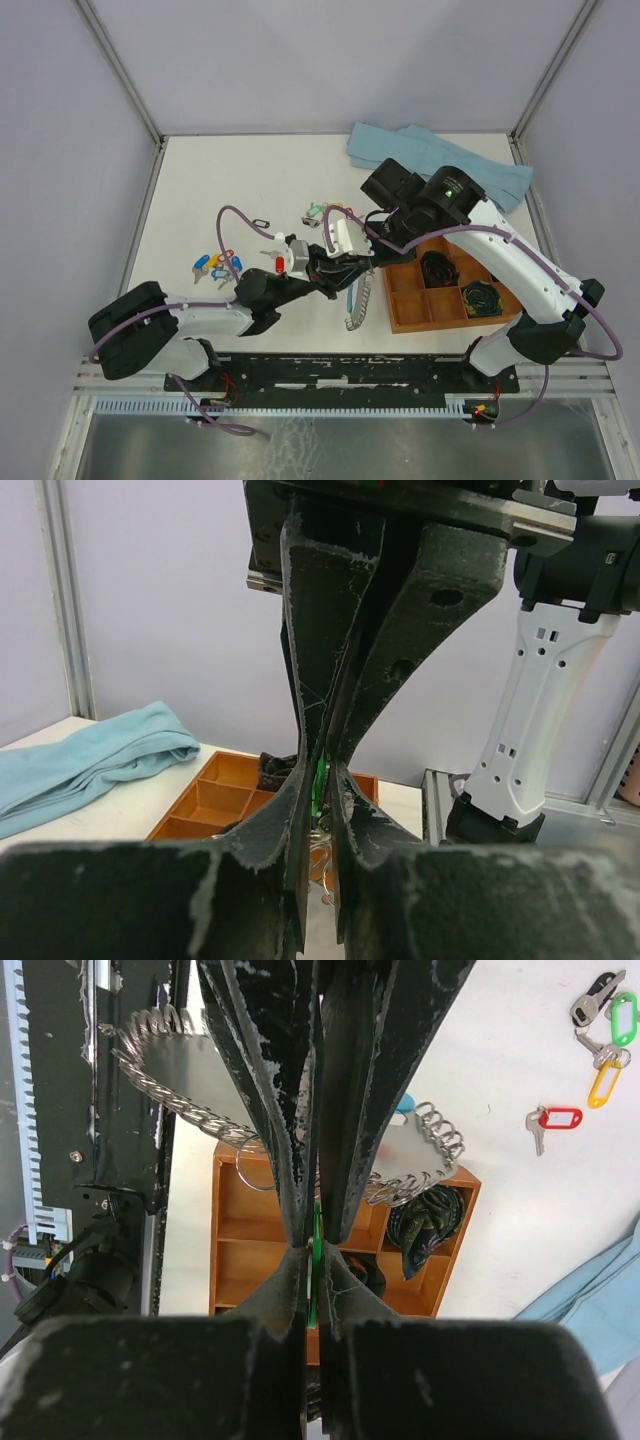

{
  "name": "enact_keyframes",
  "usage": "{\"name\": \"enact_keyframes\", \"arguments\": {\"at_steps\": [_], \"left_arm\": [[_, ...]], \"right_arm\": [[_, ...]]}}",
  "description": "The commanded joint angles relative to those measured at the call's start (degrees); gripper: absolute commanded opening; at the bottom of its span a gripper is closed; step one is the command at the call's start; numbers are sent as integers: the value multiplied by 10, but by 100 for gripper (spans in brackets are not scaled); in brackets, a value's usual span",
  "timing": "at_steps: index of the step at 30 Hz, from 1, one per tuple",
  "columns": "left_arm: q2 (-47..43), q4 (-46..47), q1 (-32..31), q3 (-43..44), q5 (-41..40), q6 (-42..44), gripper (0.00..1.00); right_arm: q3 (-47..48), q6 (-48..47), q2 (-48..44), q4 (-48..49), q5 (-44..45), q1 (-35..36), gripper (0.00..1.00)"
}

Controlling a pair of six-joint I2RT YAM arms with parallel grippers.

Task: Remove the keys from the keyring
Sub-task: Remove the key from the keyring.

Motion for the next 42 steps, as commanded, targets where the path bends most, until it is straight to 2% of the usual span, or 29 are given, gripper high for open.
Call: {"name": "enact_keyframes", "arguments": {"at_steps": [1,4,5,9,11,23,30,35,40,42], "left_arm": [[7,-5,2,30,16,-13,18],[9,-8,4,30,30,-12,4],[9,-9,4,30,33,-12,3],[1,-35,10,33,42,-11,3],[-6,-41,13,29,39,-15,3],[-57,-2,20,-5,-14,-29,3],[-70,2,19,-9,-15,-32,3],[-70,12,20,-9,-10,-37,3],[-74,22,20,-15,-10,-40,3],[-74,25,20,-15,-10,-42,3]], "right_arm": [[22,-1,-2,4,-13,5,1],[21,-1,-2,4,-13,5,1],[22,-1,-3,4,-12,5,1],[23,0,-4,4,-12,6,2],[23,1,-6,5,-11,6,6],[-10,11,-19,29,-25,4,20],[-22,20,-28,44,-65,-16,21],[-30,25,-31,53,-88,-30,26],[-37,29,-35,57,-113,-45,26],[-36,33,-37,59,-127,-52,23]]}}
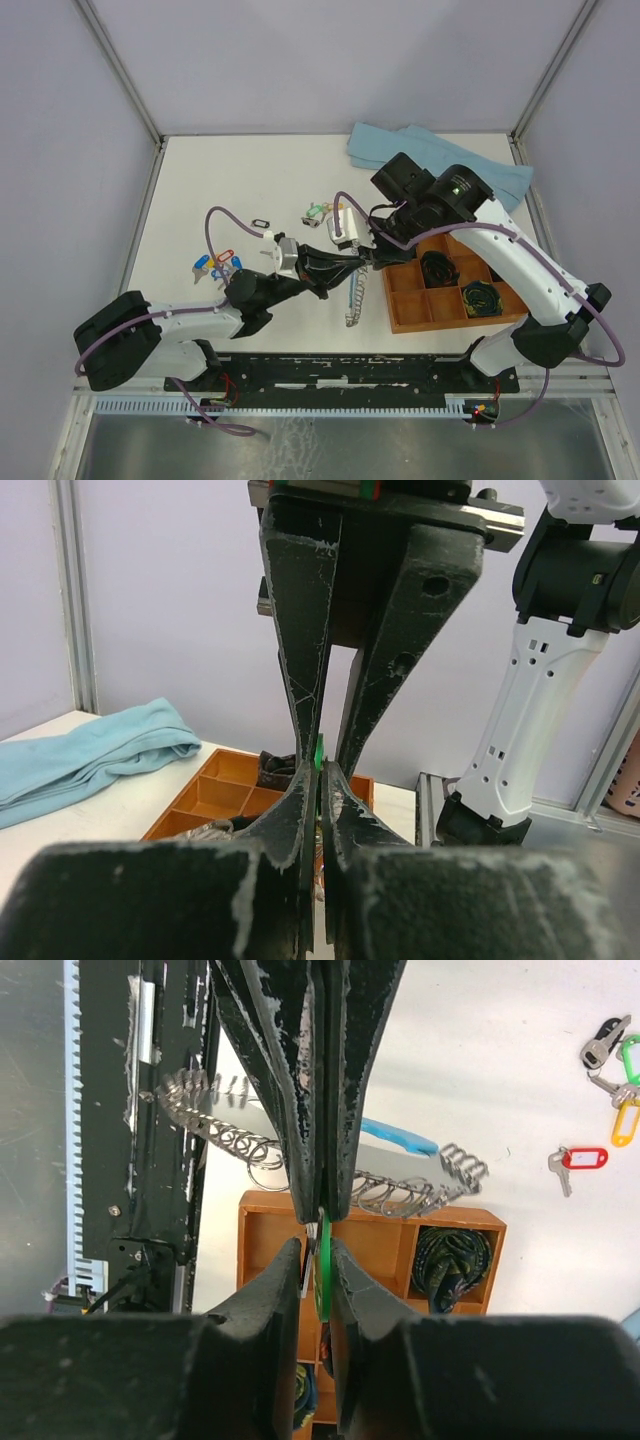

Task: Remove the keys from the keyring
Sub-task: Remove the key from the keyring.

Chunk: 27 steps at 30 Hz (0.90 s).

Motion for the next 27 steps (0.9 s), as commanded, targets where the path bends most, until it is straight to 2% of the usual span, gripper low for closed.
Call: {"name": "enact_keyframes", "arguments": {"at_steps": [1,4,7,11,14,20,23,27], "left_arm": [[-18,65,3,2,-16,-22,3],[-18,65,4,0,-12,-20,3],[-19,41,7,4,5,-15,5],[-35,-77,13,37,46,10,31],[-52,-187,17,69,60,33,38],[-63,-263,32,97,82,44,41],[-58,-283,34,109,102,46,35],[-51,-297,37,118,124,45,33]], "right_arm": [[-1,14,-18,16,-47,-15,20],[5,19,-19,15,-61,-22,5],[9,22,-17,10,-57,-23,1],[16,13,-8,-10,-56,-22,1],[20,4,-5,-21,-50,-20,1],[25,-1,-4,-28,-45,-12,1],[30,-1,-1,-29,-44,-9,1],[38,0,-1,-32,-44,-9,1]]}}
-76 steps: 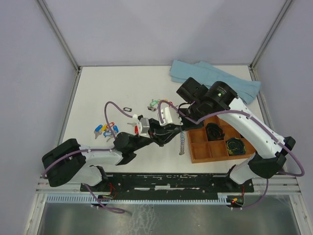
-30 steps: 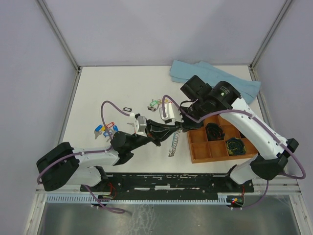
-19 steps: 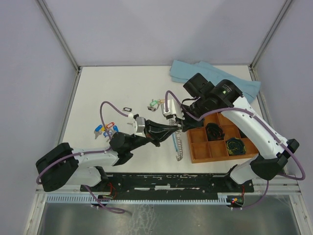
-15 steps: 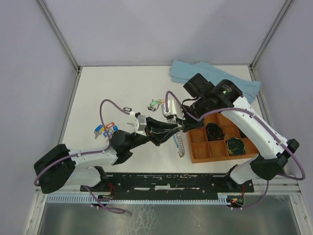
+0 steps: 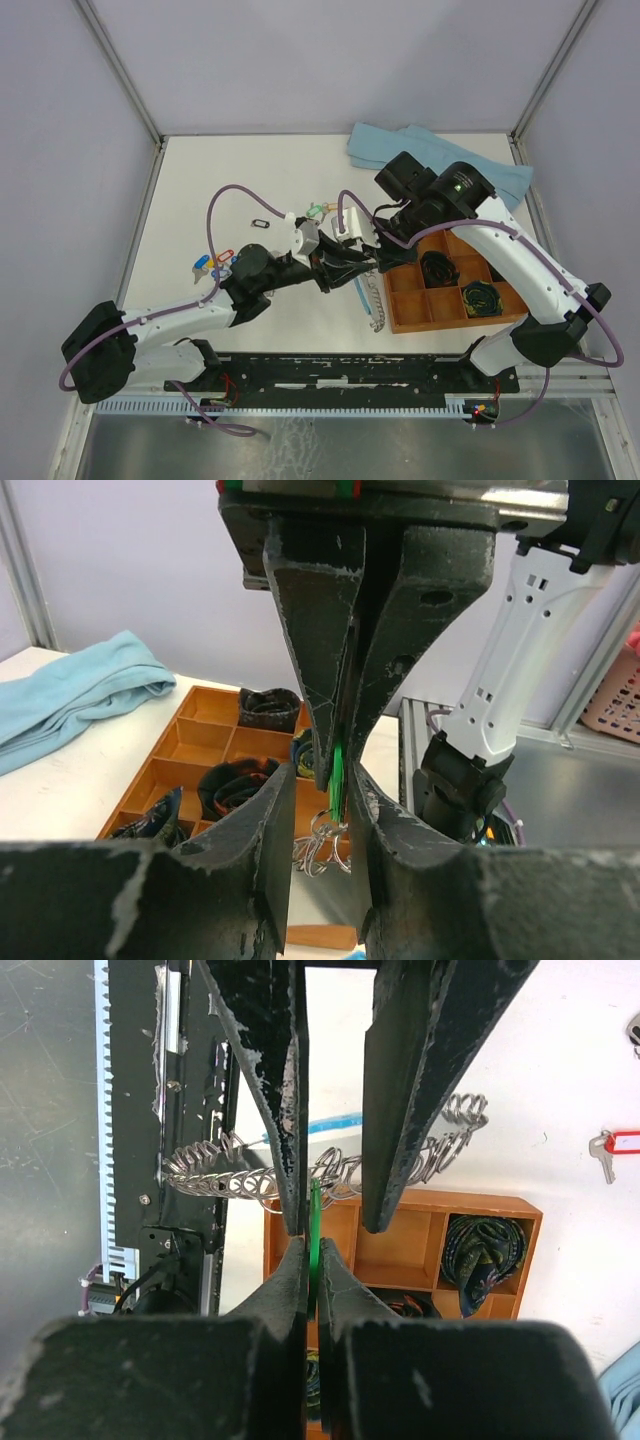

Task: Remove the keys from the keyring
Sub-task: Remove the key from the keyring.

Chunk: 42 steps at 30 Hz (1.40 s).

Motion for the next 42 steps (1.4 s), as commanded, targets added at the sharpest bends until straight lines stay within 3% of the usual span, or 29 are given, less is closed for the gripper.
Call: {"name": "enact_keyframes", "arguments": {"at_steps": [1,6,9,13,20,28,34,38,42], "left_arm": [[5,-36,8,25,35,24,33],[14,-41,10,34,59,20,25],[18,-27,12,34,66,9,3],[14,10,16,21,67,-9,3],[-9,77,22,-14,33,-39,3],[-30,149,23,-46,7,-74,3],[-27,181,24,-50,2,-90,3],[-22,189,23,-48,5,-97,3],[-17,194,24,-47,6,-101,3]], "right_arm": [[37,-8,-3,0,-21,7,1],[41,-7,-1,-1,-27,7,1],[41,-8,-1,-2,-32,7,1],[36,-6,-4,2,-34,7,3],[22,-3,-27,16,-89,-26,29],[-53,14,-79,81,-210,-97,44],[-115,51,-100,158,-221,-98,60],[-128,69,-105,181,-229,-98,58],[-131,76,-108,187,-235,-98,43]]}}
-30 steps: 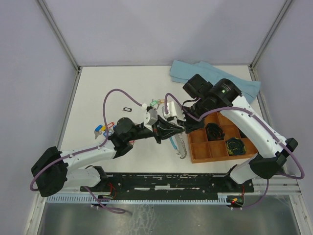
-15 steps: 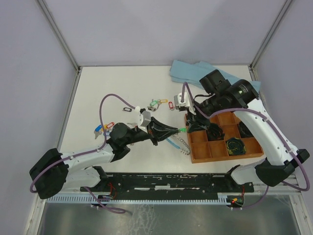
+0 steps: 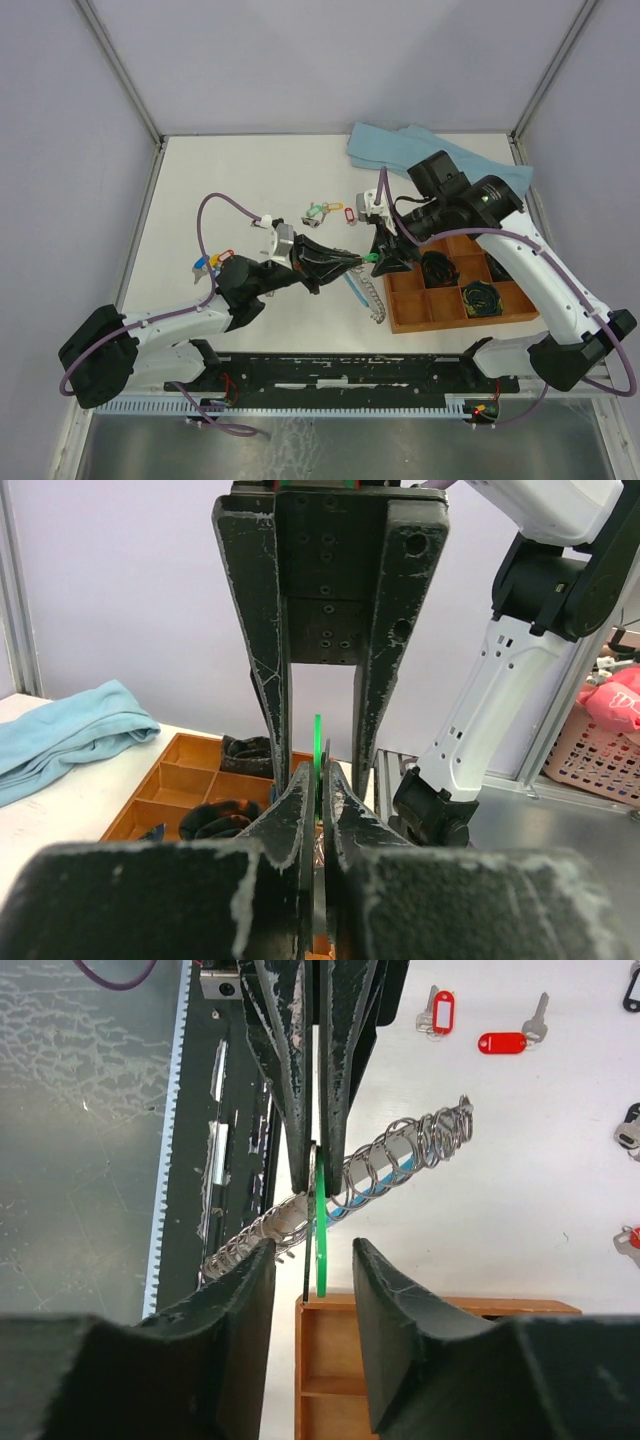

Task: Remove the keys from the keyring
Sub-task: Remove the key from the keyring.

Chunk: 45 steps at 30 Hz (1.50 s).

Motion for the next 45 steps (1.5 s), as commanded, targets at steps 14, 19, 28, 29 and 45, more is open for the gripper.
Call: {"name": "enact_keyframes", "arguments": {"at_steps": [14,19,28,29,45], "left_arm": [[2,24,2,13,-3,-17,15],[-21,-108,2,53,27,39,44],[-15,-282,2,132,71,107,48],[-13,-292,3,136,76,110,48],[24,-328,3,173,113,114,28]], "right_arm": [[9,19,-24,28,21,0,1],[28,-8,-11,-12,72,19,1],[81,-27,23,-67,111,43,1],[85,-28,25,-69,112,43,0],[91,-31,34,-80,104,53,1]]}}
